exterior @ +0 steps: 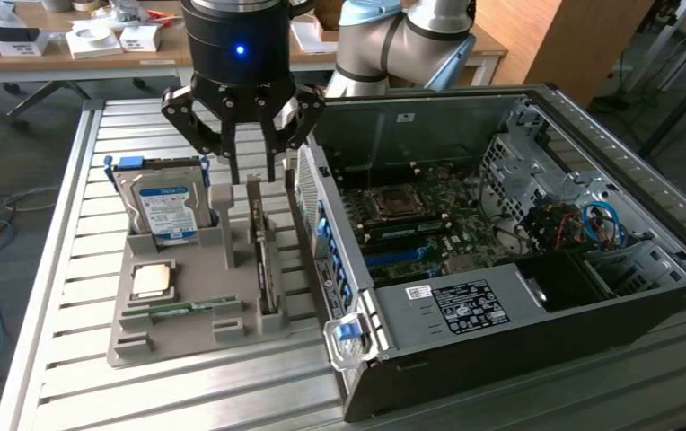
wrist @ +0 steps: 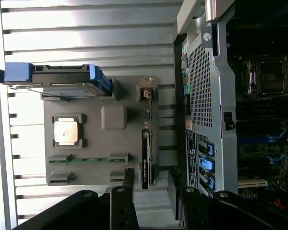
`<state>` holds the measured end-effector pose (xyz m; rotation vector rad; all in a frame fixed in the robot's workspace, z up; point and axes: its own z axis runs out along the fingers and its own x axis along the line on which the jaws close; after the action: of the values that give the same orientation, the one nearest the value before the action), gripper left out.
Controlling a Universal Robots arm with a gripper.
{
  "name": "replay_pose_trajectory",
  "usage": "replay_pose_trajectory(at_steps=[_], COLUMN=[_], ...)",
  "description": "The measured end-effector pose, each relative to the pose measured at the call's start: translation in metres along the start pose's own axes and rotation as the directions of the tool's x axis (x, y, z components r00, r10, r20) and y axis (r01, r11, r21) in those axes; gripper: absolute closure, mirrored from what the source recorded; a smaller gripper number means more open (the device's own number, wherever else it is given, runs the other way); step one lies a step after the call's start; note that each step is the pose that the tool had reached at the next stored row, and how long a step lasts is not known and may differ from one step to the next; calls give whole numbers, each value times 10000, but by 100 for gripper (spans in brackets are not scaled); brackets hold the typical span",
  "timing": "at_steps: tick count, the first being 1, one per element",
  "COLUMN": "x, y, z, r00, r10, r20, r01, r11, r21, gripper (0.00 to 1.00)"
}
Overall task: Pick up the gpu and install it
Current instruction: 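Pick up the gpu and move the gpu toward the slot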
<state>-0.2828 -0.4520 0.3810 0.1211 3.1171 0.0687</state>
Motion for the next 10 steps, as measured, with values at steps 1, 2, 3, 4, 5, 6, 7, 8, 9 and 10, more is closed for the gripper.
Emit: replay_pose_trajectory(at_steps=[1, 2, 3, 4, 5, 6, 7, 8, 9, 10], x=[0, 0, 1, 1, 2, 2, 2, 3, 3, 3], y=[0, -1, -2, -2, -3, -4, -5, -6, -7, -8], z=[4, 15, 32, 49, 68, 86, 104, 122, 140, 158], r00=[10000, 10000, 10000, 10000, 10000, 10000, 10000, 10000, 10000, 10000], r10=[0, 0, -1, 0, 1, 1, 1, 1, 0, 0], r20=[0, 2, 1, 0, 0, 0, 0, 0, 0, 0], r01=[0, 0, 1, 0, -1, -1, -1, -1, 0, 0], r11=[10000, 10000, 10000, 10000, 10000, 10000, 10000, 10000, 10000, 10000], r21=[-1, -2, -2, -1, -2, -3, -3, -3, -2, -2], gripper=[58, 58, 58, 58, 58, 58, 58, 58, 58, 58])
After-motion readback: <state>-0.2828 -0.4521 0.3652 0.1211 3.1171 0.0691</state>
